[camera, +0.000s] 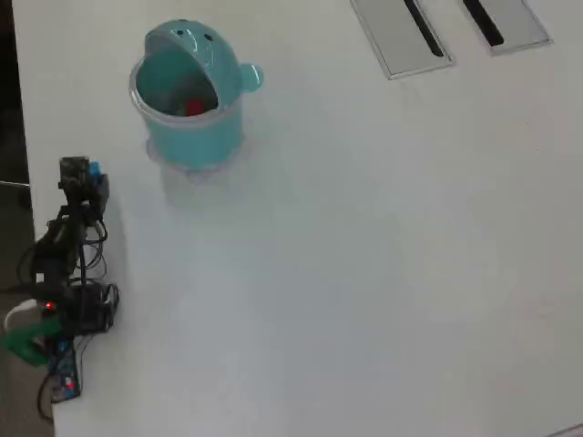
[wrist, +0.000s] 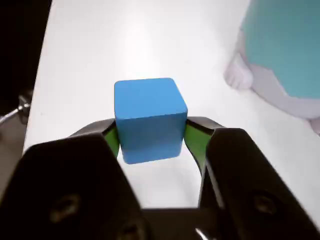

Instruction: Grasp RGB lego blocks and put them in the bin one by one.

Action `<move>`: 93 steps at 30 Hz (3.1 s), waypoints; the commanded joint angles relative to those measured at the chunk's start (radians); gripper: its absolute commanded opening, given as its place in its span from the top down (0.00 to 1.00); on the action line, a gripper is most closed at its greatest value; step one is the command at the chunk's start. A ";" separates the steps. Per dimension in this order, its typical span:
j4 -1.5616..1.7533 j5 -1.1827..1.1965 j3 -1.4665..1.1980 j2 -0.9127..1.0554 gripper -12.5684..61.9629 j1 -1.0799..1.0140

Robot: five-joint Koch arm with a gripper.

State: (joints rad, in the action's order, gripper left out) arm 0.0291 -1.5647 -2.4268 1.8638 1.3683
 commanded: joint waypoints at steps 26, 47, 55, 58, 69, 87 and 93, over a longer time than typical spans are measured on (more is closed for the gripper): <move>-0.305 -0.061 1.304 -0.394 0.67 -0.337; -0.081 -0.008 1.085 -0.258 0.41 -0.468; -0.052 0.143 0.815 0.005 0.41 -0.494; -0.003 0.207 0.706 0.106 0.41 -0.518; -0.017 0.534 0.578 0.379 0.41 -0.664; -0.037 1.134 0.509 0.502 0.39 -0.894; -0.020 1.256 0.474 0.502 0.38 -1.011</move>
State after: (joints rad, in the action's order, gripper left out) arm -0.0537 -0.3344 -1.9819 2.2902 0.3774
